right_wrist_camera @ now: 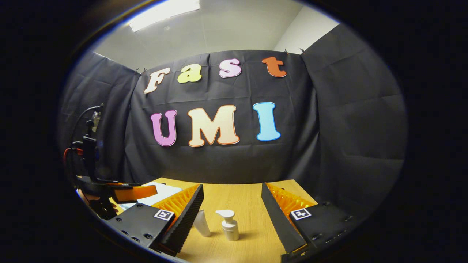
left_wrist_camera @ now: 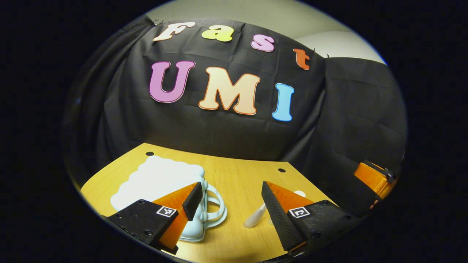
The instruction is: First open the suitcase, pack the skin care products into it, and then close the suitcase.
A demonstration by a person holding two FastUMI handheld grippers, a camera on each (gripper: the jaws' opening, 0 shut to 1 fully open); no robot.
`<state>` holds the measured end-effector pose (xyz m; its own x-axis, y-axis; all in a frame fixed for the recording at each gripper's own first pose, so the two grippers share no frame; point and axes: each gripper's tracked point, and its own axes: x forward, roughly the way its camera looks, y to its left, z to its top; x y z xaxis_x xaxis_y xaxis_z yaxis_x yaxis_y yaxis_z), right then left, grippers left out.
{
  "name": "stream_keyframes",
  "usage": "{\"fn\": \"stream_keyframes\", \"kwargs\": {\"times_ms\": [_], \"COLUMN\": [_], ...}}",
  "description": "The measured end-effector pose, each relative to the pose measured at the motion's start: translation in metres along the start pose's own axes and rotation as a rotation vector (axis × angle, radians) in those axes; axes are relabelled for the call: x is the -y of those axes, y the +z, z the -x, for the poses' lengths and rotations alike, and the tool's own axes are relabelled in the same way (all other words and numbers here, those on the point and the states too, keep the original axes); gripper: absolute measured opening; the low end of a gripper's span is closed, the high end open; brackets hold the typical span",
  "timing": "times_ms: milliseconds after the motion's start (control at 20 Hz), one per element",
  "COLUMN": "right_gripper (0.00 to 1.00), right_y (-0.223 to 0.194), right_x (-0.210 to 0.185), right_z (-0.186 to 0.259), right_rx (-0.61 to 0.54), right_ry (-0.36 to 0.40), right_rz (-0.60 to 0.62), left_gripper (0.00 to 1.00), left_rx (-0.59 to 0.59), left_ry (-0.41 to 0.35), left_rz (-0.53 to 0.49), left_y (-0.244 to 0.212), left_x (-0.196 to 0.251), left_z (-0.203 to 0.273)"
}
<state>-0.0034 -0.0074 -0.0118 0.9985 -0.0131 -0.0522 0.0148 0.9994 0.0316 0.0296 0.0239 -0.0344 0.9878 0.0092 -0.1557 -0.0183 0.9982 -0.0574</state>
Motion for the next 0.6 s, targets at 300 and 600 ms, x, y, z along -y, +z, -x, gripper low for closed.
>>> {"fn": "stream_keyframes", "kwargs": {"times_ms": [300, 600], "right_gripper": [0.99, 0.99], "right_y": [-0.013, -0.03], "right_x": [0.006, 0.005], "right_z": [0.007, 0.015], "right_rx": [-0.041, -0.088], "right_ry": [-0.012, -0.01], "right_rz": [0.004, -0.023], "left_gripper": [0.95, 0.94], "left_rx": [-0.161, -0.36], "left_ry": [-0.075, -0.093], "left_rz": [0.05, 0.133], "left_y": [-0.022, -0.053], "left_x": [0.009, 0.01], "left_z": [-0.049, -0.101]}}
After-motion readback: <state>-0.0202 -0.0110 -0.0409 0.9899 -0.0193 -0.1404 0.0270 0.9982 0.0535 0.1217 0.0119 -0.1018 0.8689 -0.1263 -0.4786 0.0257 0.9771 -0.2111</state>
